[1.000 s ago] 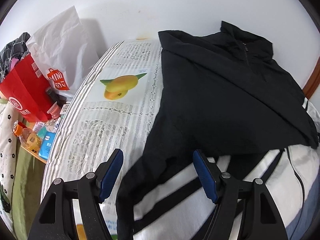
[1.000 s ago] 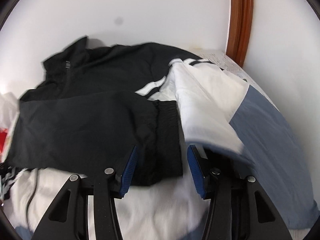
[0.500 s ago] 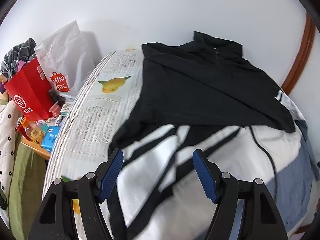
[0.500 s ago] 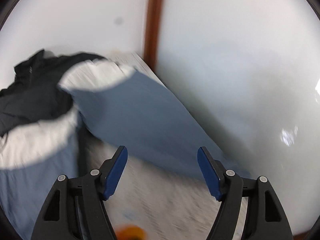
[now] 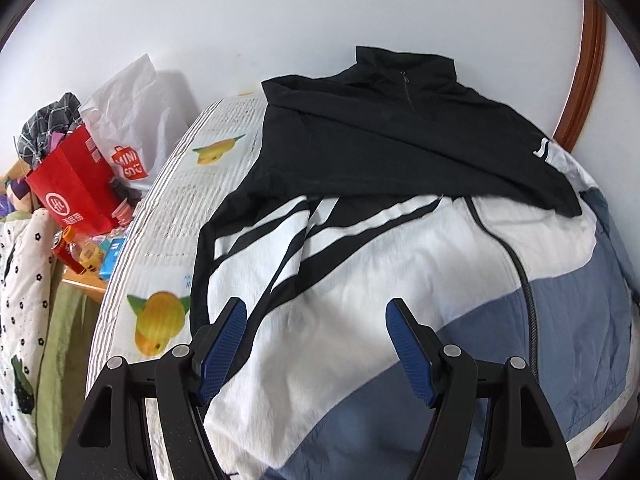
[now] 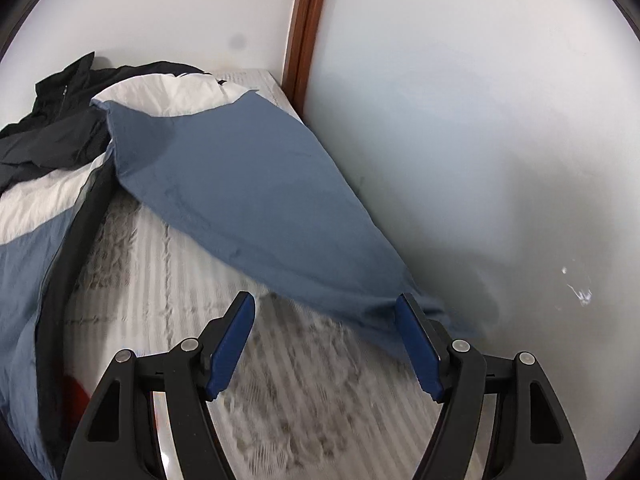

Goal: Fold large clothes
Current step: 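Grasp the blue-grey sleeve cuff with the right gripper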

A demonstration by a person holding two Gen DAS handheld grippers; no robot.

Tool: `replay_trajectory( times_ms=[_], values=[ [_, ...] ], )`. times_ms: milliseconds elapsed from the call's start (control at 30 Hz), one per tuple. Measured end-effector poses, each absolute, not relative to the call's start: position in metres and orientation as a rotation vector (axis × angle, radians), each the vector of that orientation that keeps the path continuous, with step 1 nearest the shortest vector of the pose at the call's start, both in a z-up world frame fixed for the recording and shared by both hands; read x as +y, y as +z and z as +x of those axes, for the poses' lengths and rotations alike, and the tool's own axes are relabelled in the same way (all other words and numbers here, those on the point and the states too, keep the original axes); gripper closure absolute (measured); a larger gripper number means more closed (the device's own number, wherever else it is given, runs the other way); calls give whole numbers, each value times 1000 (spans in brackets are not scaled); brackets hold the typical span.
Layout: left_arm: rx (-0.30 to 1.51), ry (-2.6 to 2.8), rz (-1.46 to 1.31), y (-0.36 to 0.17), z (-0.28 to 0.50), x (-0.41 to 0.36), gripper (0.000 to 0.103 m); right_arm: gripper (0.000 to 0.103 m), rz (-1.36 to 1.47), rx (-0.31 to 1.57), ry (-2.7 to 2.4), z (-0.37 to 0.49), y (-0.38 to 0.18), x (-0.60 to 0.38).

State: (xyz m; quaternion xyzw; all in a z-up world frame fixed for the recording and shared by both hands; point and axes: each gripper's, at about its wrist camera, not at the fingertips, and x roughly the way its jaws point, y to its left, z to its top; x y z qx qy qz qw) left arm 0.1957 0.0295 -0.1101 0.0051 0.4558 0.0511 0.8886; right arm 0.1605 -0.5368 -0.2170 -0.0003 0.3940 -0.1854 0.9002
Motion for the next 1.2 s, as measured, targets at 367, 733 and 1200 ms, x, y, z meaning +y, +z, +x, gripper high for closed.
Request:
replay_trajectory(
  times_ms=[367,733,1200],
  values=[
    [960,141,3,-124,194,50,33,98,37,741,-415,163,-188,-538],
    [941,129,-32,-125,182,100,33,100,28,501,-316,196,-67,-452],
    [895,87,-133,-132,190,141,33,101,-173,428,132,299,-49,-199]
  ],
)
